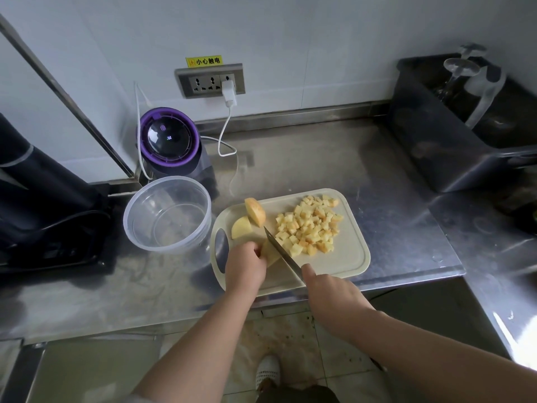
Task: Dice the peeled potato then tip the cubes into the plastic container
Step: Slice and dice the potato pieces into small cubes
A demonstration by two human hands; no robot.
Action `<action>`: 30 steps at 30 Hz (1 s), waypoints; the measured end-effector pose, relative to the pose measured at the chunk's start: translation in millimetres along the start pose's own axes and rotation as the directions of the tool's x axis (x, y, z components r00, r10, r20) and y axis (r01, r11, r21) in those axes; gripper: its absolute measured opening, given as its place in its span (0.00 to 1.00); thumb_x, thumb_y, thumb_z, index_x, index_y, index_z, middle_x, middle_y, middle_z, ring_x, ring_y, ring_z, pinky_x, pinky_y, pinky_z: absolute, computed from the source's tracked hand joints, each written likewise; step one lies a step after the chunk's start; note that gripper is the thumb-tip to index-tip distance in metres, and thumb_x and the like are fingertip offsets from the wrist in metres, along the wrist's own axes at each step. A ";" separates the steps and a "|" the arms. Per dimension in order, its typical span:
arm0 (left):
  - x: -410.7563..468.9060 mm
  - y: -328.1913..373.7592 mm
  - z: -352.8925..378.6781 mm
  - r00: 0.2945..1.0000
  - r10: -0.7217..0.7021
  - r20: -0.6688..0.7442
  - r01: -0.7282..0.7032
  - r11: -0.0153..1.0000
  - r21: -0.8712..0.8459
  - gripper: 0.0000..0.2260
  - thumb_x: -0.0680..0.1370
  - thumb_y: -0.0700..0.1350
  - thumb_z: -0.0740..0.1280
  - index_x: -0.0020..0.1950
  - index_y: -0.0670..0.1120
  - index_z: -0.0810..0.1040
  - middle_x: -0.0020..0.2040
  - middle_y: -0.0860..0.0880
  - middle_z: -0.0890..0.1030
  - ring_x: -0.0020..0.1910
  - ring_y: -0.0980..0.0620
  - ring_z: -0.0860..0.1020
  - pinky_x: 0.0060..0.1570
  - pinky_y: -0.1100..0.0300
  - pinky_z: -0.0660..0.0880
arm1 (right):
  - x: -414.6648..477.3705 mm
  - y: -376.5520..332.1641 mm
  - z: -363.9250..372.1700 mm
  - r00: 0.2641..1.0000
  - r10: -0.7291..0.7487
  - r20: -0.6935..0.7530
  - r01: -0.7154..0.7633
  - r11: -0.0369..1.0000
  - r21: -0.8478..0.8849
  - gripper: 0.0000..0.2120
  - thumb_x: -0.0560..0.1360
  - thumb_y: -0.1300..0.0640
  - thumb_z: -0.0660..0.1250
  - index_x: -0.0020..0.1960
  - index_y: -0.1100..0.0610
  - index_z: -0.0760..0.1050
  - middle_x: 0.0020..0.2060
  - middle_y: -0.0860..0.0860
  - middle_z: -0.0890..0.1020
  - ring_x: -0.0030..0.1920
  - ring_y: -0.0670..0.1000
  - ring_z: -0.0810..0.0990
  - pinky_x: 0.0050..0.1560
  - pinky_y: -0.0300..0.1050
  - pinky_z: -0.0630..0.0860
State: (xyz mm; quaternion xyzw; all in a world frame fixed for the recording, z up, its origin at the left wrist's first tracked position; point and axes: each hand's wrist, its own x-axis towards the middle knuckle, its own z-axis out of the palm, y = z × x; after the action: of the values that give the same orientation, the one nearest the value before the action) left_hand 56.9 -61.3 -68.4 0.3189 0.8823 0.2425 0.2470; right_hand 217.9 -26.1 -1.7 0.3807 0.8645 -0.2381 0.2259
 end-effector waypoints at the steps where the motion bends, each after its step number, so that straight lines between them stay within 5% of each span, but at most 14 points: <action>1: 0.2 -0.5 -0.2 1.000 -0.022 0.006 0.022 1.000 -0.022 0.06 0.77 0.41 0.65 0.51 0.45 0.81 0.47 0.50 0.82 0.44 0.52 0.77 0.42 0.61 0.69 | -0.4 -0.2 -0.7 1.000 -0.001 0.006 0.001 1.000 -0.003 0.20 0.79 0.66 0.56 0.69 0.53 0.57 0.36 0.50 0.72 0.33 0.46 0.71 0.28 0.37 0.66; 12: 3.8 -6.2 5.0 0.979 -0.196 0.048 0.202 0.963 -0.179 0.10 0.75 0.47 0.68 0.56 0.47 0.80 0.52 0.50 0.82 0.52 0.48 0.79 0.49 0.56 0.75 | -0.1 -10.5 -9.4 0.998 -0.016 -0.068 0.014 0.999 -0.039 0.22 0.78 0.69 0.55 0.69 0.55 0.56 0.34 0.50 0.71 0.36 0.51 0.74 0.36 0.46 0.70; 23: 4.6 -7.9 6.7 0.981 -0.187 0.042 0.192 0.962 -0.193 0.09 0.75 0.45 0.69 0.55 0.47 0.80 0.51 0.50 0.83 0.51 0.48 0.80 0.50 0.54 0.77 | -0.2 -14.3 -4.1 0.999 -0.019 -0.044 0.017 0.998 -0.055 0.23 0.78 0.69 0.58 0.69 0.56 0.57 0.35 0.50 0.72 0.37 0.50 0.75 0.36 0.45 0.73; 27: 5.2 -8.0 7.3 0.984 -0.172 0.044 0.178 0.967 -0.184 0.09 0.76 0.45 0.68 0.56 0.48 0.80 0.52 0.52 0.82 0.52 0.49 0.79 0.45 0.58 0.72 | 3.2 -13.1 -1.1 0.999 -0.027 -0.043 0.022 0.995 -0.100 0.24 0.78 0.70 0.56 0.70 0.57 0.55 0.34 0.50 0.69 0.31 0.48 0.70 0.29 0.41 0.66; 30: 6.1 -8.5 7.4 0.982 -0.183 0.053 0.190 0.962 -0.195 0.10 0.76 0.43 0.67 0.56 0.49 0.80 0.52 0.52 0.82 0.52 0.49 0.79 0.45 0.59 0.72 | 8.7 -13.1 3.2 0.999 -0.023 -0.032 0.020 0.995 -0.099 0.25 0.79 0.68 0.58 0.72 0.56 0.53 0.37 0.50 0.71 0.35 0.50 0.76 0.30 0.39 0.69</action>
State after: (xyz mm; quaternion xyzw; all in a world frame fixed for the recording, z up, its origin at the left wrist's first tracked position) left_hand 53.5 -60.9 -80.7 0.2121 0.8753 0.2998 0.3146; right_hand 203.2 -31.1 -6.1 0.3636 0.8828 -0.1914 0.2274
